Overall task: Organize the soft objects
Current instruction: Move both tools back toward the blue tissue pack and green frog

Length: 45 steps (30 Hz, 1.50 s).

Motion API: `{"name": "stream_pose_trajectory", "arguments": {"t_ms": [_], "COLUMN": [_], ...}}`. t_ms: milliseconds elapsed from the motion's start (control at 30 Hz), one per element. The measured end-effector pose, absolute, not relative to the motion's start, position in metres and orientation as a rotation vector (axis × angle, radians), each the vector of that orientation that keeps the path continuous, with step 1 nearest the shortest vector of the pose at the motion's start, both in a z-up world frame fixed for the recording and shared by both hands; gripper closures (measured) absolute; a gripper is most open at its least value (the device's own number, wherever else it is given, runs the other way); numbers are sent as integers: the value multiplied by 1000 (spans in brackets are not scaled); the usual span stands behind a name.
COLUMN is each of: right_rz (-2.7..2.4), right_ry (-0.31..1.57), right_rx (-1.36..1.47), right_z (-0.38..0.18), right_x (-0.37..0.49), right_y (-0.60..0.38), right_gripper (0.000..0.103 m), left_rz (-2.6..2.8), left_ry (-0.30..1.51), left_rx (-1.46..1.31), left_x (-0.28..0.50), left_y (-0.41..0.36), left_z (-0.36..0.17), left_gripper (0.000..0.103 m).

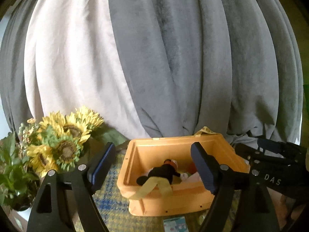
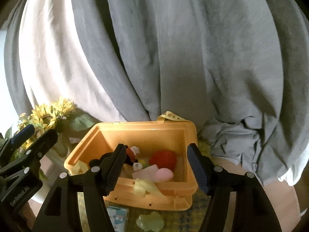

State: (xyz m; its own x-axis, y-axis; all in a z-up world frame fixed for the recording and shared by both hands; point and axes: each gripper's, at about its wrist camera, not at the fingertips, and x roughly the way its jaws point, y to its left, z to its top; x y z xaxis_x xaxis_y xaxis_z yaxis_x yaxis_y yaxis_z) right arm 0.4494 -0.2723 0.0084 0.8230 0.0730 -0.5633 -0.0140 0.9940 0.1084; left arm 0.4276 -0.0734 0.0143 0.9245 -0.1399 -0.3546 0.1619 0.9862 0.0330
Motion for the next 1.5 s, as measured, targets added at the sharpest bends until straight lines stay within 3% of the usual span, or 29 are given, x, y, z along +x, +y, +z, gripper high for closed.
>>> {"name": "stream_pose_trajectory", "arguments": {"t_ms": [167,267,467,1500], "right_rz": [27,18,24,184], "right_ry": [592,594,610,923], "right_rx": [91,89,69,89], "right_z": [10,9,0,-104], "right_x": [433,425,412,414], "right_y": [-273,-272,-268,-266], "right_gripper": [36,27,27,27], "left_rz": [-141,-139,-125,-227], "left_ry": [396,419,473,753], "left_rx": [53,59,64,100], "left_x": [414,406,395,392], "left_y": [-69,-68,-63,-82], "left_z": [8,1,-16,-118], "left_gripper": [18,16,12,12]}}
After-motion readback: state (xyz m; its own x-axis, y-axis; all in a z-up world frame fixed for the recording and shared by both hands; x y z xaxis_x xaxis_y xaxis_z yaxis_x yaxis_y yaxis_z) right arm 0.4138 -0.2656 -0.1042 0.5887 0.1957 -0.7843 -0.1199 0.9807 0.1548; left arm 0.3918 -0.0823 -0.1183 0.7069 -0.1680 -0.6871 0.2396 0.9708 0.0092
